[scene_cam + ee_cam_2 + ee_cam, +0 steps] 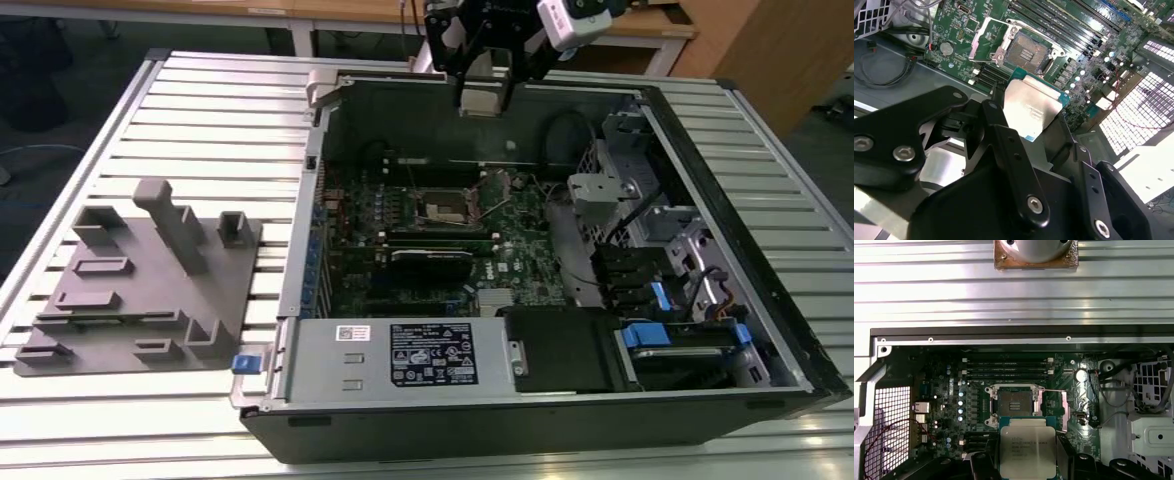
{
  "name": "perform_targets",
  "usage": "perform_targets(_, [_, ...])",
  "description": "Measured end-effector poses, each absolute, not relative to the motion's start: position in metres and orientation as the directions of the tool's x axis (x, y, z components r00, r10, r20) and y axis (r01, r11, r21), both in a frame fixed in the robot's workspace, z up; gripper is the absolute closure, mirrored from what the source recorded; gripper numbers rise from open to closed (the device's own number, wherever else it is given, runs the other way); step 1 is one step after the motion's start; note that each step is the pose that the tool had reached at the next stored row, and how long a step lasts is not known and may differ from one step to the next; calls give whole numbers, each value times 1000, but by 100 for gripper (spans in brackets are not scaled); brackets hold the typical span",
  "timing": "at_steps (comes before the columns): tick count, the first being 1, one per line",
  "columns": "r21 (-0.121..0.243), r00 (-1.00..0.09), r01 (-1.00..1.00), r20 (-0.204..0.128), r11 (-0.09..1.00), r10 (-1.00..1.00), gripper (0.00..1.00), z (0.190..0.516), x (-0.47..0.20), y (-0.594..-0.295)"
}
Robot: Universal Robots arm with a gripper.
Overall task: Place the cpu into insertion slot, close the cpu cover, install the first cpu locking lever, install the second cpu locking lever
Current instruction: 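Place the cpu into insertion slot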
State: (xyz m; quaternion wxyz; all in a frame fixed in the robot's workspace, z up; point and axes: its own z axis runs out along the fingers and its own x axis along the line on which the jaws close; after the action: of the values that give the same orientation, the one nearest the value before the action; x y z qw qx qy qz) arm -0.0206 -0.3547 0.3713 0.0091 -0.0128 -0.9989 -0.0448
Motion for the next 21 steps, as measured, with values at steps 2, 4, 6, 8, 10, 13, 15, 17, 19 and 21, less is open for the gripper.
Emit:
perform_targets(2, [89, -1000, 26, 19, 996, 25, 46, 371, -21, -355])
perform_targets(4, [89, -1000, 26, 19, 996, 25, 46, 370, -21, -355])
perform_targets(6, [89, -1000, 26, 19, 996, 25, 46, 370, -21, -355])
perform_targets(8, [89, -1000, 26, 19, 996, 25, 46, 370, -21, -355])
perform_targets(10, [89, -1000, 26, 19, 996, 25, 46, 370, -21, -355])
perform_targets(13, [90, -1000, 26, 19, 996, 25, 46, 369, -21, -355])
perform_targets(15, [89, -1000, 26, 19, 996, 25, 46, 368, -21, -355])
perform_targets(17, [89, -1000, 26, 19, 996, 25, 46, 368, -21, -355])
perform_targets(19, [89, -1000, 26, 19, 996, 25, 46, 368, -21, -355])
perform_targets(21, [89, -1000, 26, 19, 996, 25, 46, 368, -21, -355])
